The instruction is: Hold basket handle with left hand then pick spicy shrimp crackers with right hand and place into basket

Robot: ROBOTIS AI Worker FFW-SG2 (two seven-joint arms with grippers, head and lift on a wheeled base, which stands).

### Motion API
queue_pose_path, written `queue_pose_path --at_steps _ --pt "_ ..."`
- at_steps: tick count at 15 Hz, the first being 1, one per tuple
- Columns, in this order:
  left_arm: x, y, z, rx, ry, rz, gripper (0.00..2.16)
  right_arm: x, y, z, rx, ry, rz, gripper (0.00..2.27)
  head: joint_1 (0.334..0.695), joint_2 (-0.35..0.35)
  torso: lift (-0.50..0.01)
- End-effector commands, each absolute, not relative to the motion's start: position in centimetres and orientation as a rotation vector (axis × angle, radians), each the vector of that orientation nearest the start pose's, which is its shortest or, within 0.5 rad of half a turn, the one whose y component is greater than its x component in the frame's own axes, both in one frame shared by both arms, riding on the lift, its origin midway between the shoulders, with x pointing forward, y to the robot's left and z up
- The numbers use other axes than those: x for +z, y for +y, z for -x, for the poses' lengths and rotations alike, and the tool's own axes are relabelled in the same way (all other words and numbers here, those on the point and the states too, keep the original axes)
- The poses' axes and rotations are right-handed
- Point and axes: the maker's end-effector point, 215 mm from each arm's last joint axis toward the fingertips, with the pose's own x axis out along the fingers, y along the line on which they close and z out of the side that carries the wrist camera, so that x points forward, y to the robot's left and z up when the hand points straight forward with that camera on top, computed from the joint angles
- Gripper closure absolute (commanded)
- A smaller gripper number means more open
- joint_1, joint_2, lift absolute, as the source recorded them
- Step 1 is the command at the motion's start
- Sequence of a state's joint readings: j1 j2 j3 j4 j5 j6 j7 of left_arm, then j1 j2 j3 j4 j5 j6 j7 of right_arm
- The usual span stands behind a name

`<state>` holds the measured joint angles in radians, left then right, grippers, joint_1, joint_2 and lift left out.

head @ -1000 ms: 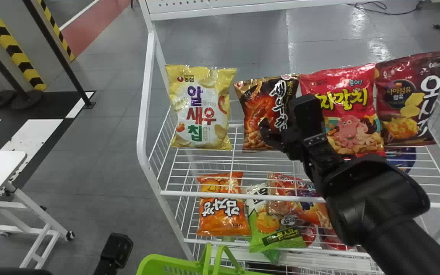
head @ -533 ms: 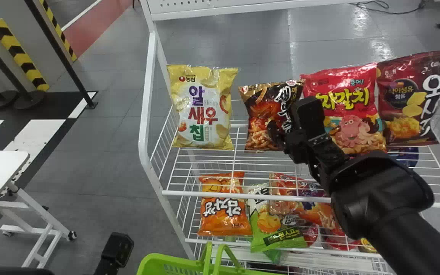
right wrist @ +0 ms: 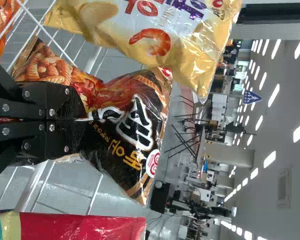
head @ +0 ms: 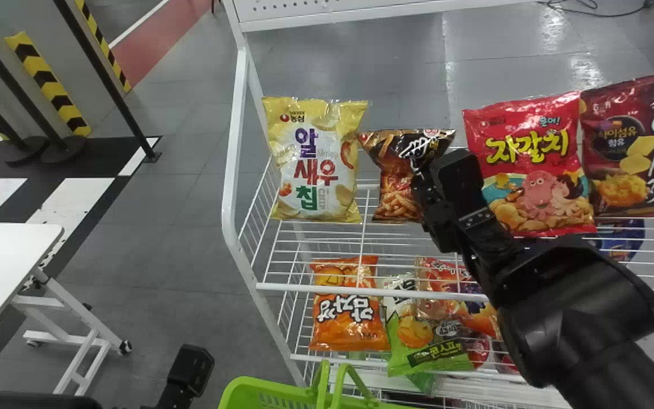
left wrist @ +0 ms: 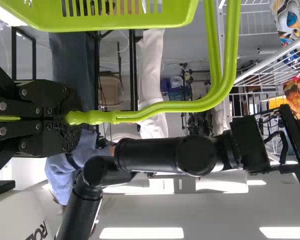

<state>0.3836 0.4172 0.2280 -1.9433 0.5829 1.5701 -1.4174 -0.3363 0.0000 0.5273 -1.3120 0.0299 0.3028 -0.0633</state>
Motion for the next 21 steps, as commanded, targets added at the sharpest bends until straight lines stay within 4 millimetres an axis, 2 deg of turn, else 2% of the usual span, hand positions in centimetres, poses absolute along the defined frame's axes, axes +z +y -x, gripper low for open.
queue_pose_path --at_steps 1,3,5,6,9,10,13,14,17,18,21 --pt "-38.7 16.4 -20.3 -1.165 1.159 1.169 2.07 -36.9 2.0 -61.2 0.37 0.199 0.332 2.25 0.695 0.252 -0.007" --pt "-38.6 16.3 -20.3 -1.167 1.159 1.169 2.07 -36.1 1.1 -59.9 0.338 0.219 0.359 2.25 0.695 0.251 -0.007" --pt "-38.7 16.2 -20.3 -1.168 1.16 1.169 2.07 -34.0 0.4 -58.6 0.312 0.21 0.357 2.25 0.695 0.244 -0.007" --pt "-38.6 16.2 -20.3 -1.168 1.16 1.167 2.07 -33.6 0.1 -57.8 0.302 0.224 0.354 2.25 0.695 0.242 -0.007" --pt "-38.7 16.2 -20.2 -1.166 1.162 1.169 2.07 -33.8 -1.3 -53.8 0.281 0.367 0.327 2.25 0.695 0.234 -0.007" --pt "-38.7 16.2 -20.2 -1.166 1.162 1.169 2.07 -34.9 -2.2 -51.8 0.274 0.455 0.322 2.25 0.695 0.23 -0.007" --pt "-38.8 16.1 -20.3 -1.168 1.165 1.165 2.07 -35.7 -2.8 -46.7 0.302 0.599 0.27 2.25 0.695 0.223 -0.007" --pt "-38.8 16.0 -20.4 -1.169 1.165 1.162 2.07 -36.6 -2.7 -44.7 0.322 0.656 0.253 2.25 0.695 0.224 -0.007" --pt "-38.8 16.0 -20.5 -1.168 1.166 1.157 2.07 -37.4 -2.7 -39.7 0.38 0.759 0.239 2.25 0.695 0.241 -0.007" --pt "-38.8 16.0 -20.5 -1.169 1.164 1.156 2.07 -37.2 -2.5 -38.5 0.397 0.768 0.244 2.25 0.695 0.247 -0.007" --pt "-38.9 16.0 -20.7 -1.165 1.162 1.163 2.07 -34.7 -0.4 -36.6 0.458 0.709 0.233 2.25 0.695 0.27 -0.007"
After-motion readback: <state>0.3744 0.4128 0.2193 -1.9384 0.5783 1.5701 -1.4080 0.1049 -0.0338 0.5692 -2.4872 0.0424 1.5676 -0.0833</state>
